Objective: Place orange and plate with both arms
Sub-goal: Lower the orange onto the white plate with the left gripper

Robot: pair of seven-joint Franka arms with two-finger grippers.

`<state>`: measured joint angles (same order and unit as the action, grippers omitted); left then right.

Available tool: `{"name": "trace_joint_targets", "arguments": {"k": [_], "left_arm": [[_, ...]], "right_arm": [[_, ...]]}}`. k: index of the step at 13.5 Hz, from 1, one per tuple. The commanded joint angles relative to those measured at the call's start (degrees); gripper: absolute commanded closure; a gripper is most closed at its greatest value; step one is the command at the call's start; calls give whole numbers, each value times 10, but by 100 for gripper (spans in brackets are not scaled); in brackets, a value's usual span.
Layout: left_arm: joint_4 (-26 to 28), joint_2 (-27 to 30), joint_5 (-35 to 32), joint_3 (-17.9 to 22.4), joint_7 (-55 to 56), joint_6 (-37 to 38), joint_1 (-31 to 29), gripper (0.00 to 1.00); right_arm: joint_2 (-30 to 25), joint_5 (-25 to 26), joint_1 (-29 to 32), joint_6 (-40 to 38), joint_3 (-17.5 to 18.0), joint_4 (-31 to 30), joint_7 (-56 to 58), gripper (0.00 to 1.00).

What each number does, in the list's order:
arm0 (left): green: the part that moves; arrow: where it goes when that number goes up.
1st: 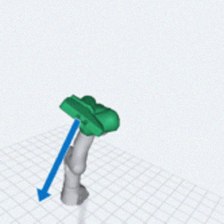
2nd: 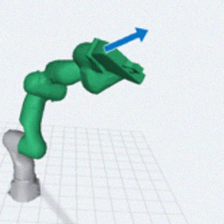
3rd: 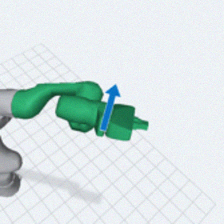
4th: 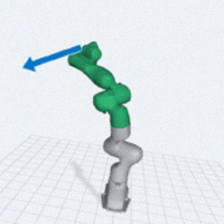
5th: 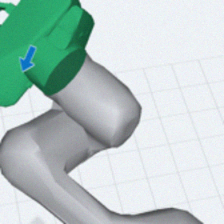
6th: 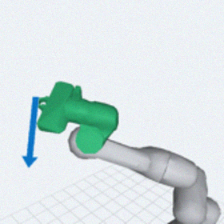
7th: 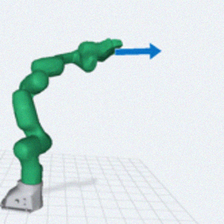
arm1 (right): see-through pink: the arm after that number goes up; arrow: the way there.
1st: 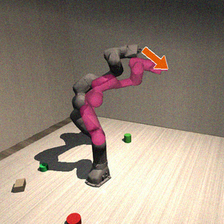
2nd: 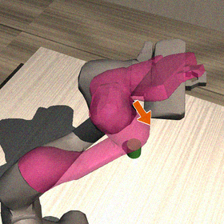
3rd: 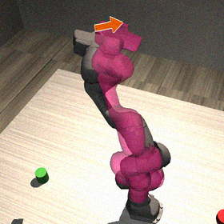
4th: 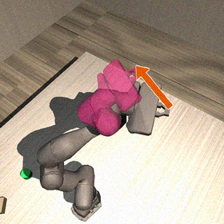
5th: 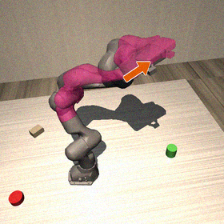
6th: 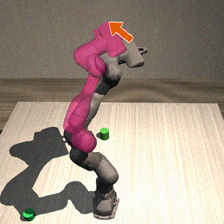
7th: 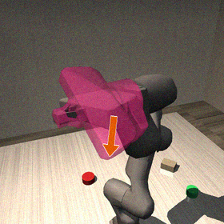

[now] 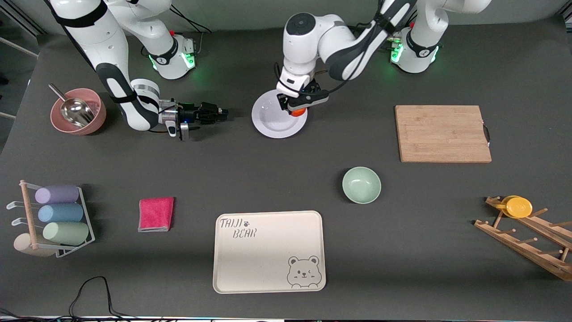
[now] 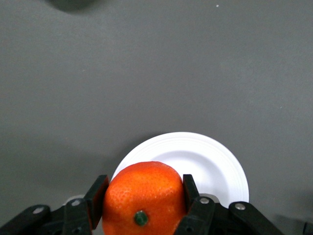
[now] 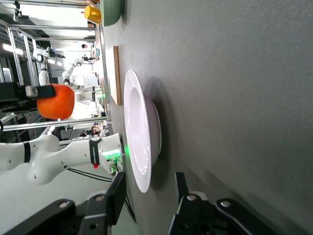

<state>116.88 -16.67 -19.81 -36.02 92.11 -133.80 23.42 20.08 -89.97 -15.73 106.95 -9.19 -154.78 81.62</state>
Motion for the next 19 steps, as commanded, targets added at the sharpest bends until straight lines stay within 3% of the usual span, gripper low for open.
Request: {"name": "trace_joint_targets", "arguments": {"k": [1, 3, 8, 13, 14, 15, 19], "left_arm": [[-87, -97, -91, 10, 115, 18, 47, 100], [-97, -138, -146, 10, 147, 20, 63, 100], [-97, -167, -152, 57, 200, 29, 132, 100], [-121, -198, -181, 73, 220, 28, 156, 99], [-120, -199, -187, 73, 221, 32, 157, 17], [-119, -199, -195, 73, 222, 35, 160, 0], [-134, -174, -190, 73, 216, 67, 146, 0]], "right_arm": [[33, -14, -4, -5, -1, 15, 37, 52], [43, -15, -4, -5, -1, 18, 47, 52], [52, -15, -4, -5, -1, 23, 48, 52], [52, -15, -4, -5, -1, 24, 48, 52], [52, -15, -4, -5, -1, 25, 48, 52], [52, -15, -4, -6, -1, 25, 48, 52], [53, -17, -4, -5, -1, 25, 48, 52]]}}
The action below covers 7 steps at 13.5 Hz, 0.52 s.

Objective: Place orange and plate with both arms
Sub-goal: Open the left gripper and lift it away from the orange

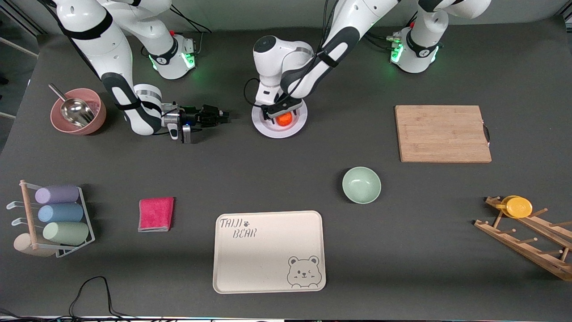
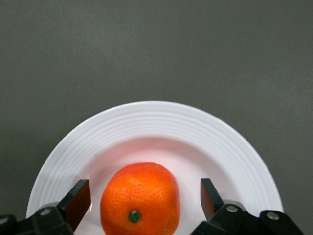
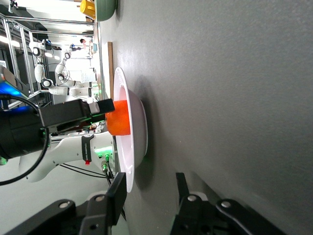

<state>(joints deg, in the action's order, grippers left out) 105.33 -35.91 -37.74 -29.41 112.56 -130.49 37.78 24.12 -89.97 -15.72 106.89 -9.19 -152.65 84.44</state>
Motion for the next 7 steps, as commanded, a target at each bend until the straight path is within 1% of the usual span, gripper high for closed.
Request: {"name": "trace_joint_targets", "arguments": {"k": [1, 3, 4, 5, 7], "left_arm": [[-27, 35, -9, 5, 7, 57, -10, 0], [-35, 66, 2, -2, -22, 69, -42, 0], [-36, 85, 21, -1, -46, 69, -54, 0], [-40, 102, 42, 0, -75, 71, -67, 0], [-44, 141, 101, -1, -162, 72, -117, 0]], "right_arm": [[12, -17, -4, -5, -1, 4, 20, 52], [13, -18, -4, -5, 0, 5, 20, 52], [13, -20, -4, -5, 0, 5, 20, 52], [13, -34, -14, -5, 0, 5, 20, 52], [15, -71, -40, -5, 1, 6, 20, 52]]}}
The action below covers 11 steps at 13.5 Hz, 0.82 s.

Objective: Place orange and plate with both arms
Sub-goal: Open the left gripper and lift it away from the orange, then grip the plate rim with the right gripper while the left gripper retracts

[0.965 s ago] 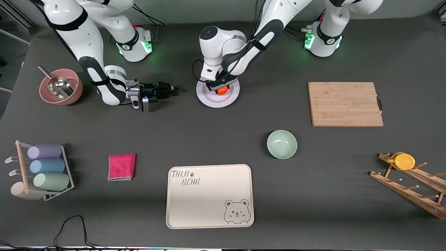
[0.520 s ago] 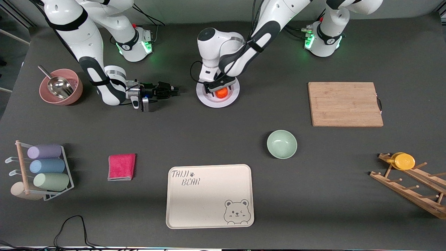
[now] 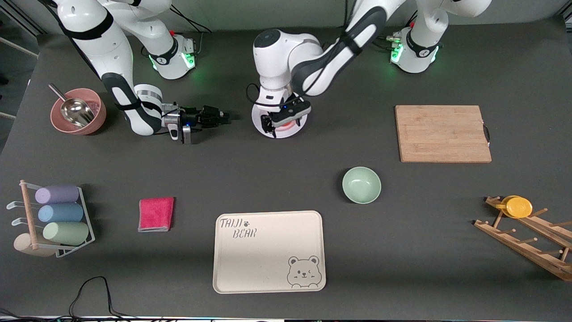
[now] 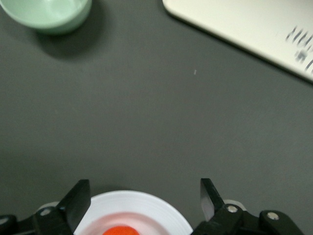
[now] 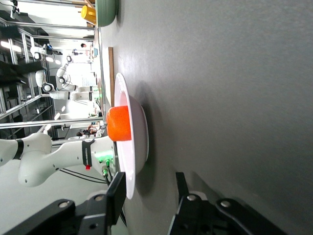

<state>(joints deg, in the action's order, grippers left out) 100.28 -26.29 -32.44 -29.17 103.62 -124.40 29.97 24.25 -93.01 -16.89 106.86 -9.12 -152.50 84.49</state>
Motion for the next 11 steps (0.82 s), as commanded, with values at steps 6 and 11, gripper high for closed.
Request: {"name": "trace_joint_targets", "arguments": {"k": [6, 11], "left_arm": [[-99, 109, 244, 1, -534, 198, -233, 0], [-140, 113, 247, 2, -885, 298, -418, 0]], "right_arm": [[32, -142, -116, -4, 2, 28, 19, 52], [46, -222, -176, -4, 3, 52, 18, 52]]}}
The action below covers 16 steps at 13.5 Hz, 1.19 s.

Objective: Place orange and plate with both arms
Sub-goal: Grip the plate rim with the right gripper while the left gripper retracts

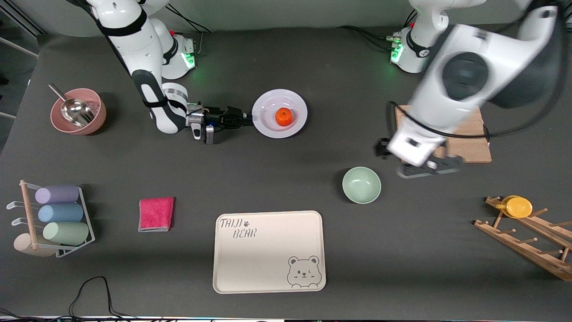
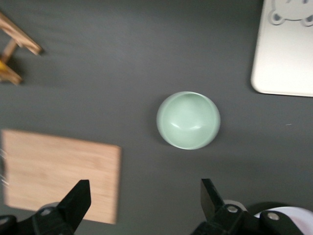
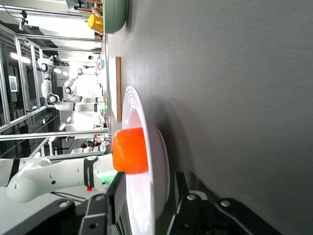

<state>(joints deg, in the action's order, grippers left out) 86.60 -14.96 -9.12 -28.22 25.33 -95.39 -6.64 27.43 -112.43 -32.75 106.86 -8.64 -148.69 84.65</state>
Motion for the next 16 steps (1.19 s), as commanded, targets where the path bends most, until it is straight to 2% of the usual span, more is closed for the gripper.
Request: {"name": "trace_joint_targets", "arguments": {"k": [1, 3, 6, 8, 13, 14, 16], "left_arm": [[1, -1, 14, -7, -107, 5, -65, 0], [8, 5, 13, -7, -109, 4, -80, 0], [30, 17, 13, -6, -114, -3, -106, 0], [30, 13, 15, -6, -141, -17, -123, 0], [24, 19, 12, -6, -151, -8, -167, 0], [24, 38, 11, -5, -153, -6, -172, 0], [27, 97, 18, -6, -152, 53, -195, 0]], "right_arm": [[17, -30, -18, -4, 3, 16, 17, 52], [22, -30, -18, -4, 6, 22, 17, 53], [23, -30, -18, -4, 8, 25, 17, 83], [23, -30, -18, -4, 10, 28, 17, 97], [4, -27, -7, -6, 10, 33, 3, 100], [-10, -23, 3, -6, 10, 35, -8, 100], [-48, -17, 15, -6, 9, 35, -24, 100]]}}
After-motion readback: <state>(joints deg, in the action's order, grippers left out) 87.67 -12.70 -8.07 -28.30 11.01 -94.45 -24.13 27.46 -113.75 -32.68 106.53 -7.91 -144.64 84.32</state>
